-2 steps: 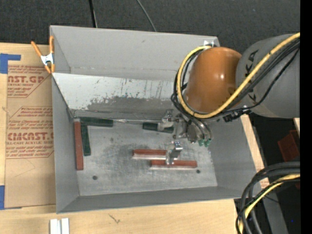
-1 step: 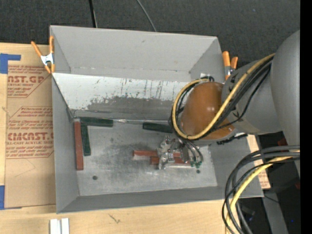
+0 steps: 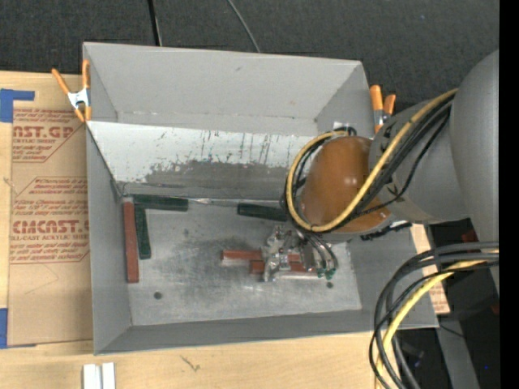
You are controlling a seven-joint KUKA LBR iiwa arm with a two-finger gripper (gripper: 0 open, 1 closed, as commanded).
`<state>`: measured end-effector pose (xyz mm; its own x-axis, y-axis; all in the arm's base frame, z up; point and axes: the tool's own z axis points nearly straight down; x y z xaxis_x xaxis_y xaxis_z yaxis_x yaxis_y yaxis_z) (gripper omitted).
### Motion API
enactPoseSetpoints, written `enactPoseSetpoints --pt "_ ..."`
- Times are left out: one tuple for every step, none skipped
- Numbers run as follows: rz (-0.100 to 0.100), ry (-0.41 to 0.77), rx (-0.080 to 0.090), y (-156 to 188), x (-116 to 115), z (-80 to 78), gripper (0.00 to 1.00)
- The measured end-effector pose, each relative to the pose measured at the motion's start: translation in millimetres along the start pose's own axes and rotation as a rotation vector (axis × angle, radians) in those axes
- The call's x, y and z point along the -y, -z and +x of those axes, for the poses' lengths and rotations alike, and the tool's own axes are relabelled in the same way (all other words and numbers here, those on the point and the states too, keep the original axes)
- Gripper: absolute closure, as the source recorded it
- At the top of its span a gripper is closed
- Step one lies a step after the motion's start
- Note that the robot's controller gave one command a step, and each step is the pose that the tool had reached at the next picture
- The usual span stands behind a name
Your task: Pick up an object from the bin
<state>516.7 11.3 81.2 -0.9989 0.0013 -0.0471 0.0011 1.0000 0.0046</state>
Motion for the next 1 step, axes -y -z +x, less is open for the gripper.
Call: enactPoseSetpoints --pt "0.003 0.053 -0.043 145.0 7.2 -7.1 1.00"
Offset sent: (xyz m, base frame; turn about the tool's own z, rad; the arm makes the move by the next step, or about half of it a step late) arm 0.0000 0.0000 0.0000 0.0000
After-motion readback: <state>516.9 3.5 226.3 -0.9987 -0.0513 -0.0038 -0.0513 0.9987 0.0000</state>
